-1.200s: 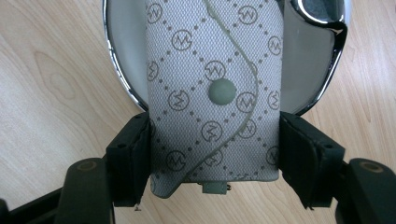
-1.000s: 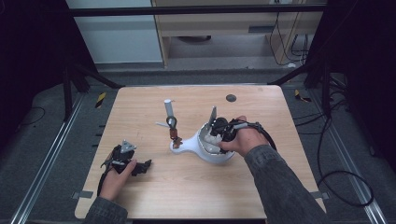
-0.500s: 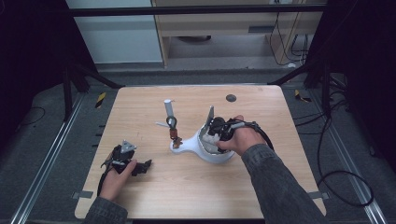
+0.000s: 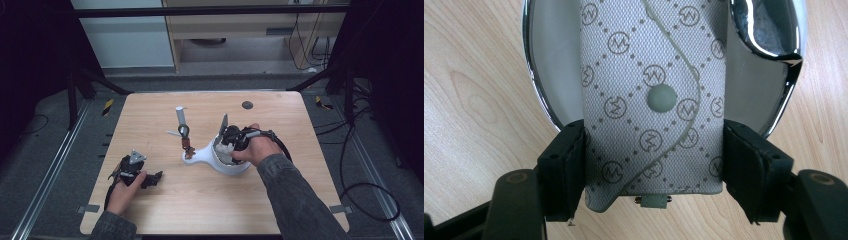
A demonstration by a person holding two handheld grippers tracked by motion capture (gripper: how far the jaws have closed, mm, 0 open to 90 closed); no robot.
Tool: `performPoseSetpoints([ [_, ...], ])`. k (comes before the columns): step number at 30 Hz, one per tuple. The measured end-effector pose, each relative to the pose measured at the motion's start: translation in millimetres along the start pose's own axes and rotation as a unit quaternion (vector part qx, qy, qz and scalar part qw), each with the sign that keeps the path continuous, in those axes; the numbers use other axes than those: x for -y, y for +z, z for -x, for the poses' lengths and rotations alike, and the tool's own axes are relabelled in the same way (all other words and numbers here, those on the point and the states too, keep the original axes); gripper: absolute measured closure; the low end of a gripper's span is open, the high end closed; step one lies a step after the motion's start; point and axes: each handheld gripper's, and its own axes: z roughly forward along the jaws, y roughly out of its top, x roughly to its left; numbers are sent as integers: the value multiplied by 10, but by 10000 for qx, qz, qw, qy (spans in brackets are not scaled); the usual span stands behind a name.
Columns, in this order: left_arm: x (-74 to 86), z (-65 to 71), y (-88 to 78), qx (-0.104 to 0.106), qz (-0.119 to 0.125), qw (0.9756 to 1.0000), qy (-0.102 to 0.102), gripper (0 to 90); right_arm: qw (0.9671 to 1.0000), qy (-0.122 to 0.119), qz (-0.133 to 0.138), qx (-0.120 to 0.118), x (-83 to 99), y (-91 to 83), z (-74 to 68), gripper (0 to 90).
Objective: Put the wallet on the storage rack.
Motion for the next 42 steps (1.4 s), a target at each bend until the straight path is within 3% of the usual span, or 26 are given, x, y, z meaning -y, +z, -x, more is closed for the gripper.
performPoseSetpoints([
  [29,-2,5,2,13,2,10000,2,0,10000,-37,-44,-43,-60,60,-16,311],
  [32,-2,5,3,12,10,10000,3,0,9999,73,5,-72,-55,68,-22,295],
  [33,-1,6,3,8,13,10000,2,0,9999,112,66,-77,-45,72,-12,232],
  [35,-1,7,4,13,12,10000,3,0,9997,234,106,-56,-36,48,-10,224],
  [42,-2,7,4,13,12,10000,5,0,9993,287,224,-58,-9,-5,9,217],
])
